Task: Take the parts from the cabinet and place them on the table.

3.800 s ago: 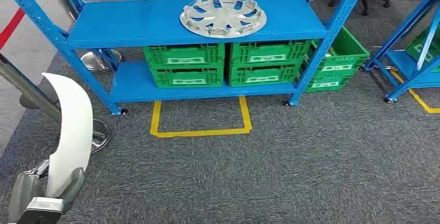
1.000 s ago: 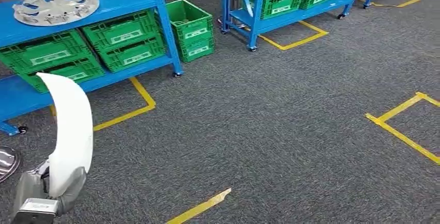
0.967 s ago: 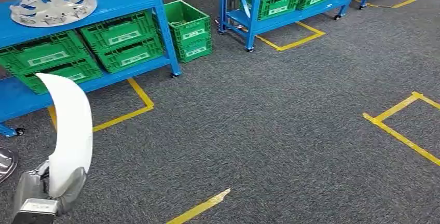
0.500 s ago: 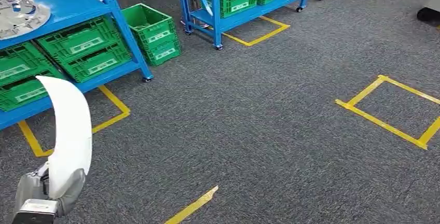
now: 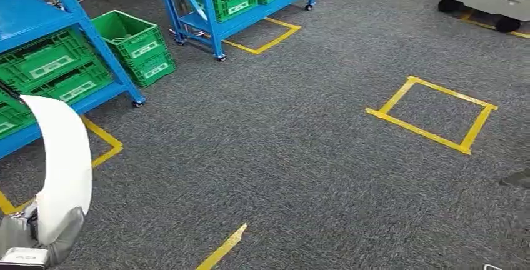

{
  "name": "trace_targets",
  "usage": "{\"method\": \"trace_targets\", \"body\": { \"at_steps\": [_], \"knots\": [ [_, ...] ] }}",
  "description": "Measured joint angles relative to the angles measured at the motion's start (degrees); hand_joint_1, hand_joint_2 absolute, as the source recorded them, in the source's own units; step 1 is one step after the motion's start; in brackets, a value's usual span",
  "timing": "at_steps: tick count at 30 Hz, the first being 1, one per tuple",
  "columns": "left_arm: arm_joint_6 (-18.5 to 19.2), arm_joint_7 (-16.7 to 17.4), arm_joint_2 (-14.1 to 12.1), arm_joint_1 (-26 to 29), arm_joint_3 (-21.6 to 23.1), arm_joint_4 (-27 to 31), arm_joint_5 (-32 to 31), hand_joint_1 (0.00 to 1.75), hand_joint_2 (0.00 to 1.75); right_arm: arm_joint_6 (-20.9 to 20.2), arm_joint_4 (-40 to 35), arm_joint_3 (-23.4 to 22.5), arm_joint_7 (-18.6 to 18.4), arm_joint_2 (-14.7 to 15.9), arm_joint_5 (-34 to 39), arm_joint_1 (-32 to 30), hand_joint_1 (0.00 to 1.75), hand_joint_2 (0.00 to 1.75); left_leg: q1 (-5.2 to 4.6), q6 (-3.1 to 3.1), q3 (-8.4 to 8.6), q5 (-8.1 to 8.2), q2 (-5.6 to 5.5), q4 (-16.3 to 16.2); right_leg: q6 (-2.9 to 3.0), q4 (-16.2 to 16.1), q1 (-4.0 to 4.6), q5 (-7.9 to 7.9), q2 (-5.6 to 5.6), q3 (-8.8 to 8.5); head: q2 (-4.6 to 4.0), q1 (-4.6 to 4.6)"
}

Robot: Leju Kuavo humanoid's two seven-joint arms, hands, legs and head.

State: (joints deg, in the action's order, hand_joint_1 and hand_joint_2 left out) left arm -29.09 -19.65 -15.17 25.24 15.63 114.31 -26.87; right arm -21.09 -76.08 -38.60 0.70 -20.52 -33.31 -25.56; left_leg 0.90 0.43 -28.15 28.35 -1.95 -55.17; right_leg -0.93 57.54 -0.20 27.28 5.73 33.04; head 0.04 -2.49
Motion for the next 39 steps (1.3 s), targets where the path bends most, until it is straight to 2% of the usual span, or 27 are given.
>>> {"method": "trace_targets", "body": {
  "at_steps": [1,2,4,5,6,8,9,10,11,14,15,17,19,20,22,24,25,26,28,30,31,32,33,35,36,37,39],
  "knots": [
    [0.0,0.6,0.0,0.1,-0.1,0.0,-1.0,1.75,1.75,0.4,0.0,0.0,-0.4,0.0,0.6,-0.1,0.0,1.75,-0.07,0.09,-0.01,-0.03,0.51,0.0,-0.23,1.5,0.23,1.23,-3.03,0.72,0.0,-0.18],
    [0.1,1.2,0.3,0.5,-0.3,0.1,-1.8,1.75,1.75,0.6,0.0,0.1,-0.7,0.0,1.1,0.0,0.0,1.75,-0.13,0.4,-0.08,0.05,1.24,0.0,-0.52,4.8,0.11,3.46,-4.53,2.39,0.0,-0.42],
    [0.4,2.4,1.2,1.3,-0.4,0.2,-3.1,1.75,1.75,0.7,0.0,0.2,-1.0,0.0,1.8,-0.1,0.0,1.75,-0.31,0.44,-0.24,0.07,2.97,0.0,-0.97,14.5,-0.1,8.0,-5.27,6.69,0.0,-0.35],
    [0.4,2.9,1.6,1.5,-0.4,0.3,-3.6,1.75,1.75,0.9,0.0,0.3,-1.0,0.0,2.0,-0.3,0.0,1.75,-0.33,0.44,-0.27,0.08,3.7,0.0,-1.17,17.5,-0.2,8.85,-5.29,7.88,0.0,-0.37],
    [0.4,2.9,1.8,1.6,-0.4,0.3,-3.8,1.75,1.75,1.0,0.0,0.3,-0.9,0.0,2.1,-0.6,0.0,1.75,-0.34,0.43,-0.23,0.1,4.45,0.0,-1.31,17.6,-0.35,8.21,-5.32,7.72,0.0,-0.35],
    [0.3,2.9,2.4,1.8,-0.3,0.4,-3.9,1.75,1.75,1.1,0.0,0.4,-0.7,0.0,2.2,-0.9,0.0,1.75,-0.34,0.28,-0.09,0.21,5.69,-0.1,-1.35,10.1,-0.45,4.18,-5.95,3.26,0.0,-0.39],
    [0.2,2.9,2.7,1.9,-0.3,0.4,-3.7,1.75,1.75,1.2,0.0,0.4,-0.4,0.0,2.3,-0.9,0.0,1.75,-0.34,0.04,0.12,0.35,6.3,-0.1,-1.25,3.8,-0.5,1.89,-7.2,-0.45,0.0,-0.35],
    [0.1,2.8,2.8,1.9,-0.3,0.5,-3.5,1.75,1.75,1.3,0.0,0.4,-0.3,0.0,2.3,-0.8,0.0,1.75,-0.51,-0.24,0.39,0.51,6.83,-0.2,-1.12,-0.2,-0.37,2.13,-9.76,-2.61,0.0,-0.39],
    [0.1,2.7,3.0,2.0,-0.4,0.7,-2.9,1.75,1.75,1.3,0.0,0.5,-0.3,0.0,2.5,-0.7,0.0,1.75,-0.9,-0.7,0.24,0.81,7.18,-0.6,-0.42,-0.7,-0.06,1.99,-9.36,-3.05,0.0,-0.35],
    [0.5,2.6,3.1,1.6,-0.4,0.9,-2.0,1.75,1.75,1.9,0.0,0.7,-0.5,0.0,3.2,-1.2,0.0,1.75,-0.75,-1.38,0.55,0.64,8.56,-0.4,0.56,-0.5,0.19,1.91,-7.75,-1.97,0.0,-0.22],
    [0.5,2.2,3.2,1.5,-0.5,0.9,-1.6,1.75,1.75,2.1,0.0,0.7,-0.7,0.0,3.5,-1.4,0.0,1.75,-0.59,-1.87,0.54,1.13,8.62,-0.6,1.15,-0.9,-0.18,1.58,-7.26,-2.54,0.0,-0.29],
    [0.5,1.4,3.5,1.5,-0.9,1.1,-1.1,1.75,1.75,2.3,0.0,0.8,-1.1,0.0,4.0,-1.6,0.0,1.75,-0.33,-2.26,-0.86,4.66,4.09,-4.8,1.75,-0.9,-0.27,1.27,-6.49,-2.62,0.0,0.0],
    [0.5,1.3,3.7,1.5,-1.1,1.1,-0.7,1.75,1.75,2.3,-0.1,0.9,-1.2,0.0,4.3,-1.6,0.0,1.75,-0.32,-2.34,-5.12,9.55,2.51,-14.7,2.03,-0.9,-0.13,1.1,-5.27,-2.32,0.0,-0.04],
    [0.6,1.3,3.7,1.5,-1.1,1.1,-0.7,1.75,1.75,2.3,-0.1,1.0,-1.2,0.0,4.3,-1.5,0.0,1.75,-0.32,-2.3,-6.81,10.55,2.41,-18.3,2.13,-0.8,0.01,1.03,-4.56,-2.24,0.0,-0.02],
    [0.6,1.3,4.0,1.4,-1.2,1.1,-0.7,1.75,1.75,2.3,-0.1,1.1,-1.2,0.0,4.3,-1.6,0.0,1.75,-0.35,-1.96,-6.49,8.21,2.27,-17.3,2.17,-0.8,0.18,0.99,-3.13,-2.28,0.0,-0.02],
    [0.6,1.3,4.1,1.4,-1.3,1.2,-0.6,1.75,1.75,2.3,-0.1,1.1,-1.2,0.0,4.4,-1.6,0.0,1.75,-0.36,-1.39,-2.41,2.45,1.26,-8.1,2.13,-0.7,0.24,0.96,-1.6,-2.59,0.0,-0.02],
    [0.6,1.2,4.1,1.4,-1.3,1.2,-0.6,1.75,1.75,2.3,-0.1,1.2,-1.3,0.0,4.4,-1.7,0.0,1.75,-0.37,-0.98,-0.52,0.33,-0.71,-3.6,2.06,-0.7,0.17,0.93,-1.01,-2.57,0.0,-0.06],
    [0.6,1.1,4.1,1.4,-1.3,1.2,-0.6,1.75,1.75,2.4,-0.1,1.2,-1.3,0.0,4.4,-1.6,0.0,1.75,-0.42,-0.64,0.0,0.88,-2.4,-2.2,1.83,-0.5,0.44,0.91,-0.53,-2.45,0.0,-0.13],
    [0.7,0.6,4.3,1.3,-1.4,1.2,-0.5,1.75,1.75,2.7,-0.2,1.3,-1.6,0.0,5.0,-1.6,0.0,1.75,-0.54,-0.66,0.01,1.13,-1.66,-1.0,0.98,-0.2,0.11,0.46,0.51,-1.24,0.0,-0.04],
    [1.1,-0.3,4.5,1.1,-1.3,1.2,0.0,1.75,1.75,3.5,-0.3,1.5,-2.2,0.0,6.5,-2.2,0.0,1.75,-0.58,-0.12,0.09,0.69,-0.65,-0.5,0.16,-0.4,0.02,0.13,1.62,-0.24,0.0,-0.11],
    [1.4,-0.8,4.7,0.5,-1.3,1.2,0.0,1.75,1.75,3.9,-0.7,1.6,-2.9,0.0,7.6,-2.7,0.0,1.75,-0.18,0.16,0.23,0.27,0.27,0.0,0.19,0.5,-0.05,0.84,0.24,-0.2,0.0,-0.15],
    [1.7,-1.1,4.9,-0.2,-1.2,1.2,0.0,1.75,1.75,4.3,-1.2,1.7,-3.6,0.0,8.7,-3.2,0.0,1.75,-0.22,0.37,0.15,0.26,0.54,0.2,-0.04,2.6,0.18,2.55,-2.31,0.95,0.0,-0.45],
    [1.7,-1.2,5.0,-0.7,-1.2,1.2,0.2,1.75,1.75,4.3,-1.6,1.9,-4.2,0.0,9.4,-3.3,0.0,1.75,-0.24,0.51,0.09,0.24,1.29,0.2,-0.27,6.8,0.11,5.06,-3.85,3.02,0.02,-0.7],
    [1.6,-1.2,5.4,-1.0,-1.2,1.1,0.7,1.75,1.75,4.2,-1.9,2.2,-4.5,0.0,9.5,-3.3,0.0,1.75,-0.34,0.51,-0.02,0.25,3.07,0.1,-0.85,15.7,-0.09,8.99,-5.0,7.25,0.0,-0.66],
    [1.5,-1.2,5.4,-1.0,-1.2,1.1,1.0,1.75,1.75,4.0,-1.9,2.3,-4.2,0.0,9.1,-3.3,0.0,1.75,-0.34,0.47,-0.01,0.28,3.93,0.1,-1.07,17.5,-0.27,9.13,-5.22,8.01,0.0,-0.63],
    [1.4,-1.4,5.4,-1.0,-1.1,1.1,1.4,1.75,1.75,3.8,-1.9,2.2,-3.6,0.0,8.8,-3.3,0.0,1.75,-0.33,0.42,0.02,0.31,4.69,0.1,-1.26,16.5,-0.49,7.99,-5.37,7.42,0.0,-0.68],
    [1.5,-1.6,5.5,-0.9,-1.3,1.1,2.3,1.75,1.75,3.5,-1.8,1.9,-2.2,0.0,8.7,-3.0,0.0,1.75,-0.23,0.04,0.21,0.55,6.05,0.0,-1.56,7.8,-0.95,3.63,-6.36,2.5,0.0,-0.63]
  ]
}}
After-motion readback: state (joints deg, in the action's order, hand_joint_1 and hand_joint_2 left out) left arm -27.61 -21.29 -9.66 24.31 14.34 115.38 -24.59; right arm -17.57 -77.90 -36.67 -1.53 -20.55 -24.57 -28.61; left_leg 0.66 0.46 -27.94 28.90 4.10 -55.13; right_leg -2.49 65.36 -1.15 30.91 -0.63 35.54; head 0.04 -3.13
